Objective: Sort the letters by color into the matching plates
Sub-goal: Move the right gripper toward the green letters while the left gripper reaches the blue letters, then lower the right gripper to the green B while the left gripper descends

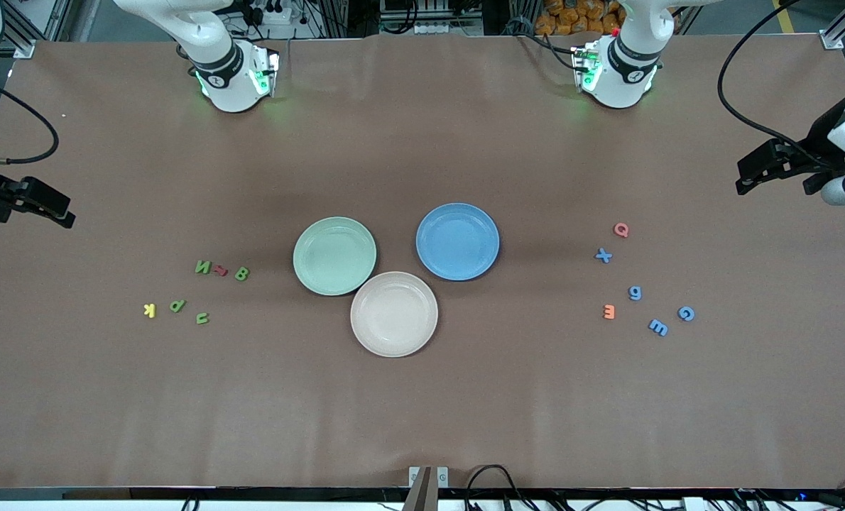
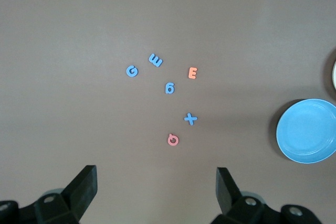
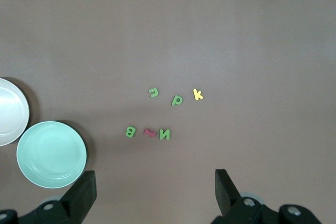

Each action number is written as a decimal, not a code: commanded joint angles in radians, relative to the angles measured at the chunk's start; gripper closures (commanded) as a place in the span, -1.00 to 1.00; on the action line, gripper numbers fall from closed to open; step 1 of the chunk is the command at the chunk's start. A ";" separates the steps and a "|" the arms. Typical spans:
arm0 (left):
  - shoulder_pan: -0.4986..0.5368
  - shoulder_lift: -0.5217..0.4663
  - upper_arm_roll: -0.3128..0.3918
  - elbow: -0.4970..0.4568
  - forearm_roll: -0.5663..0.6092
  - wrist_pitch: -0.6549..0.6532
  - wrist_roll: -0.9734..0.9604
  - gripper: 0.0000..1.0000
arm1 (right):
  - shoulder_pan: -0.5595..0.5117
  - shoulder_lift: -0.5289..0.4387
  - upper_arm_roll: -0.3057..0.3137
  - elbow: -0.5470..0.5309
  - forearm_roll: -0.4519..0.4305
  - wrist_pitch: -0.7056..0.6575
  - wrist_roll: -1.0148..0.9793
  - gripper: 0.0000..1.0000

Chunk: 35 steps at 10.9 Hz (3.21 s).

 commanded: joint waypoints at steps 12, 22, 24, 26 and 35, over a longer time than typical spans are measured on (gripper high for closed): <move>0.008 0.067 0.002 -0.123 -0.005 0.130 0.112 -1.00 | -0.003 -0.002 0.003 -0.107 -0.001 0.102 0.004 -1.00; 0.069 0.284 0.001 -0.442 0.119 0.745 0.257 -1.00 | 0.016 0.007 0.022 -0.468 0.127 0.510 0.174 -1.00; 0.072 0.317 0.002 -0.474 0.119 0.834 0.304 -1.00 | 0.023 0.050 0.023 -0.471 0.127 0.526 0.303 -1.00; 0.069 0.346 0.002 -0.476 0.127 0.856 0.315 -1.00 | 0.033 0.101 0.023 -0.469 0.128 0.529 0.453 -1.00; 0.140 0.528 -0.012 -0.497 0.225 1.140 0.410 -1.00 | 0.096 0.302 0.023 -0.483 0.266 0.740 0.765 -1.00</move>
